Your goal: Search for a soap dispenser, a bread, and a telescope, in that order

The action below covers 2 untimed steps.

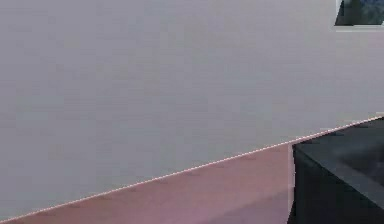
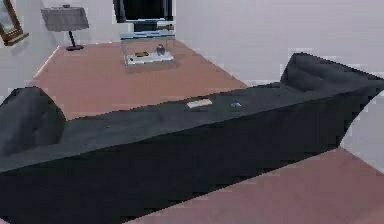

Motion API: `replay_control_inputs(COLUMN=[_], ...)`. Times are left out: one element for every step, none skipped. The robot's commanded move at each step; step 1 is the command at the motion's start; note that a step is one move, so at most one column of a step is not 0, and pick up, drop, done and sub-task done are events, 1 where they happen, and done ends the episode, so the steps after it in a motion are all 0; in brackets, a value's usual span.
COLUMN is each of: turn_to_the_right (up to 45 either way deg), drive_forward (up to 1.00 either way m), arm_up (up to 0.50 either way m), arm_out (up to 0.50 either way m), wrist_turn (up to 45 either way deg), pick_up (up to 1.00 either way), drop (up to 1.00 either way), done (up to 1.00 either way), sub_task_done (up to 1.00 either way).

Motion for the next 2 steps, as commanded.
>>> replay_control_inputs(turn_to_the_right=[0.0, -30.0], drive_forward=[1.0, 0.0], arm_up=[0.0, 0.0], arm_out=[0.0, 0.0], wrist_turn=[0.0, 0.0], pick_up=[0.0, 0.0], drop=[0.0, 0.0], done=[0.0, 0.0], sub_task_done=[0.0, 0.0])
